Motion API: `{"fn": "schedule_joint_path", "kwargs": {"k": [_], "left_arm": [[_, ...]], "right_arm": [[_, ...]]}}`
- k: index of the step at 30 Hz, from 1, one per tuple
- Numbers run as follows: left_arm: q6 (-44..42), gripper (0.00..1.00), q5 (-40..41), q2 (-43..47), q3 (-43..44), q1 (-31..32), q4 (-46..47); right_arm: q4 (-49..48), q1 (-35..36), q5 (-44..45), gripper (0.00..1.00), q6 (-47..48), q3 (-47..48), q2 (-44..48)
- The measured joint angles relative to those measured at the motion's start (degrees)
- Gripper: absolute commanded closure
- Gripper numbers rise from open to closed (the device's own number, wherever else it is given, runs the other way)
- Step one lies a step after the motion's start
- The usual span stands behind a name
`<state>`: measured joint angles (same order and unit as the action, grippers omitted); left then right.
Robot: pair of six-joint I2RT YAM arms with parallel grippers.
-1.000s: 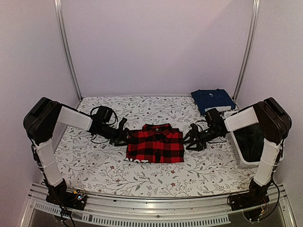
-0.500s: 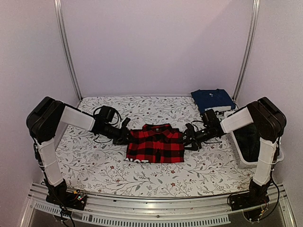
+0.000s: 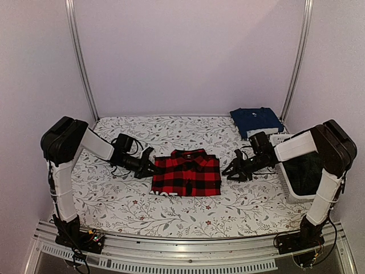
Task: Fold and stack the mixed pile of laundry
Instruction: Smooth out the square-folded shirt at the center of the board.
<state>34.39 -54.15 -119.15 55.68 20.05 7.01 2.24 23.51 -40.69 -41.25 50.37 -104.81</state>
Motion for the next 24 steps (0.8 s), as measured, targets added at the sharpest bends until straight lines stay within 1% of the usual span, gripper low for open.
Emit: {"fn": "schedule_joint_path", "kwargs": {"k": [4,9,16,21,24], "left_arm": [[0.0,1.0,-1.4,-0.6,0.6,-0.3,-0.6],[-0.2,1.0,-2.6,-1.4,1.8,-0.5,-2.6],[-0.4,1.0,-3.4,-2.0,2.9,-0.7,-4.3],[-0.5,1.0,-4.0,-2.6,3.8,-0.7,-4.5],[-0.7,1.0,-4.2,-2.8,4.0,-0.8,-4.5]], "right_arm": [[2.6,0.7,2.9,0.8,0.0,-1.1,0.0],[2.4,3.1,3.4,0.84,0.1,2.3,-3.3],[1.4,4.7,2.4,0.87,0.1,6.6,-7.2],[-0.7,4.7,1.3,0.88,0.1,5.6,-7.1],[-2.0,4.7,1.2,0.88,0.0,3.8,-5.5]]}}
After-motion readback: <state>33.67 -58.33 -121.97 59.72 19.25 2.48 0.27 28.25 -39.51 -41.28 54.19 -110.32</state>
